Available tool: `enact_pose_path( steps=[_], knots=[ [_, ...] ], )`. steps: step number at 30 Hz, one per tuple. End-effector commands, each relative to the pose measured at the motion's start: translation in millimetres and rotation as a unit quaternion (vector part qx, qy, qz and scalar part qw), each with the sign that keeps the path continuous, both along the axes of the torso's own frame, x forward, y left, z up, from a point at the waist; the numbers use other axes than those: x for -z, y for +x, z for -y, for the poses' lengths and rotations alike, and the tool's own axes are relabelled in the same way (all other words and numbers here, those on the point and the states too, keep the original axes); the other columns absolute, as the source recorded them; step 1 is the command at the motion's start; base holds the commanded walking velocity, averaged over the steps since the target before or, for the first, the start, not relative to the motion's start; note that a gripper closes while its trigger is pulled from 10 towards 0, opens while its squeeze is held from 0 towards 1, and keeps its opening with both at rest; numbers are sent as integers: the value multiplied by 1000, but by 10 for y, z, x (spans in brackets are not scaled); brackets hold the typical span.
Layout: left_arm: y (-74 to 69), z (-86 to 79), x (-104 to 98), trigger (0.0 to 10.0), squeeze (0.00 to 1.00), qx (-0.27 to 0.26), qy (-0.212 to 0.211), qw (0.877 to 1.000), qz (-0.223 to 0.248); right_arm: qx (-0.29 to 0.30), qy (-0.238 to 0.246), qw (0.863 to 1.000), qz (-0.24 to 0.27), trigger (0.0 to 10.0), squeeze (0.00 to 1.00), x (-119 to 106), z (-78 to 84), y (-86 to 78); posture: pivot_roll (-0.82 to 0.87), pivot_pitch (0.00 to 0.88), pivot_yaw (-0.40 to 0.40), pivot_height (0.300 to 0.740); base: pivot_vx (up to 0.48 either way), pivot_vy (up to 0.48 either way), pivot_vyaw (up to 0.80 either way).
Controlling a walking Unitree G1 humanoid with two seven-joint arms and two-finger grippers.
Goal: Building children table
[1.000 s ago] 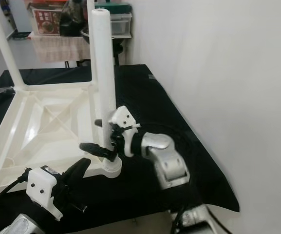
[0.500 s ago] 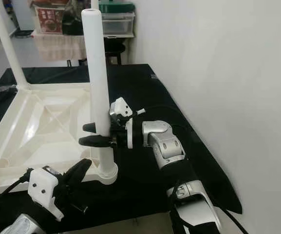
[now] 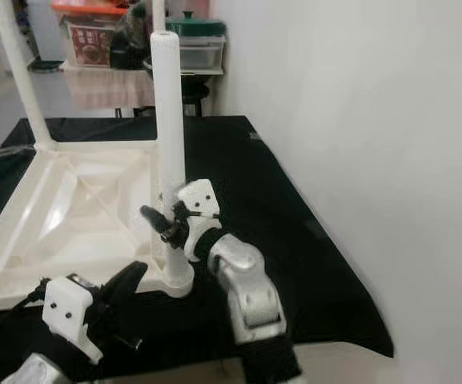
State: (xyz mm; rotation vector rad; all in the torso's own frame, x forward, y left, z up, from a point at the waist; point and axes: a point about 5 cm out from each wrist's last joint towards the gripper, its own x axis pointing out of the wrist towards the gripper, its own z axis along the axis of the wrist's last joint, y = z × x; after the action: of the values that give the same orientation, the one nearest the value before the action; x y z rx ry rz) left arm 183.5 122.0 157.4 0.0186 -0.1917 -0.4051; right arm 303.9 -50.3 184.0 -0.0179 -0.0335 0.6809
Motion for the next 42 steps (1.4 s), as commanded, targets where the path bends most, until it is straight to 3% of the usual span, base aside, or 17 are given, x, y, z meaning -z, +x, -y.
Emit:
enact_pose_path(
  steps=[1, 5, 6, 8, 9, 12, 16, 17, 18, 23, 28, 29, 30, 31, 36, 40, 42],
  knots=[
    [9, 13, 33, 10000, 0, 3, -1, 1000, -7, 29, -41, 998, -44, 0, 0, 235, 80, 9, 42, 9, -81, 740, 0, 0, 0],
    [2, 21, 35, 10000, 0, 0, 0, 1000, -6, 36, -45, 997, -47, 471, 0, 237, 31, -23, 44, 7, -85, 740, 0, 0, 0],
    [0, 23, 36, 10000, 0, -1, 1, 1000, -5, 27, -43, 997, -50, 10000, 0, 225, 5, -35, 44, 8, -87, 740, 0, 0, 0],
    [0, 23, 36, 10000, 0, -1, 1, 1000, -5, 27, -43, 997, -50, 10000, 0, 225, 5, -35, 44, 8, -87, 740, 0, 0, 0],
    [-2, 23, 36, 10000, 0, -2, 1, 1000, -5, 21, -41, 998, -52, 10000, 1000, 215, -12, -46, 44, 8, -87, 740, 0, 0, 0],
    [5, 24, 33, 10000, 0, -1, 0, 1000, -5, -124, -18, 992, -25, 10000, 1000, 17, -89, 0, 44, 7, -82, 740, 0, 0, 0],
    [9, 26, 32, 10000, 0, -1, 0, 1000, -5, -149, -16, 989, -15, 10000, 1000, -30, -78, 25, 45, 7, -83, 740, 0, 0, 0],
    [13, 26, 32, 10000, 0, -1, 0, 1000, -4, -188, -26, 982, 7, 10000, 804, -93, -43, 62, 50, 7, -86, 740, 0, 0, 0],
    [16, 27, 31, 10000, 0, -1, 0, 1000, -4, -241, -32, 970, 21, 10000, 0, -161, 0, 95, 51, 4, -87, 740, 0, 0, 0],
    [23, 24, 32, 10000, 0, -3, 1, 1000, -4, -352, -45, 934, 46, 10000, 0, -347, 97, 250, 61, 1, -89, 740, 0, 0, 0],
    [21, 26, 36, 10000, 0, -4, 2, 1000, -4, -380, -32, 924, 32, 10000, 0, -388, 82, 368, 79, 1, -96, 740, 0, 0, 0],
    [20, 27, 36, 10000, 0, -4, 2, 1000, -4, -401, -33, 915, 18, 6275, 0, -358, 83, 362, 81, 2, -97, 740, 0, 0, 0],
    [20, 27, 36, 10000, 0, -4, 2, 1000, -4, -401, -33, 915, 18, 6275, 0, -358, 83, 362, 81, 2, -97, 740, 0, 0, 0],
    [19, 27, 35, 10000, 0, -4, 3, 1000, -4, -421, -33, 906, 5, 0, 0, -326, 93, 348, 80, 5, -96, 740, 0, 0, 0],
    [15, 30, 32, 10000, 0, -4, 2, 1000, -4, -435, -42, 899, -11, 0, 0, -229, 139, 351, 77, 11, -94, 740, 0, 0, 0],
    [12, 31, 30, 10000, 0, -4, 2, 1000, -4, -422, -47, 905, -10, 0, 0, -178, 188, 384, 73, 14, -91, 740, 0, 0, 0],
    [10, 30, 27, 10000, 0, -4, 2, 1000, -4, -385, -50, 922, -13, 0, 0, -133, 211, 402, 68, 19, -95, 740, 0, 0, 0]
  ],
)
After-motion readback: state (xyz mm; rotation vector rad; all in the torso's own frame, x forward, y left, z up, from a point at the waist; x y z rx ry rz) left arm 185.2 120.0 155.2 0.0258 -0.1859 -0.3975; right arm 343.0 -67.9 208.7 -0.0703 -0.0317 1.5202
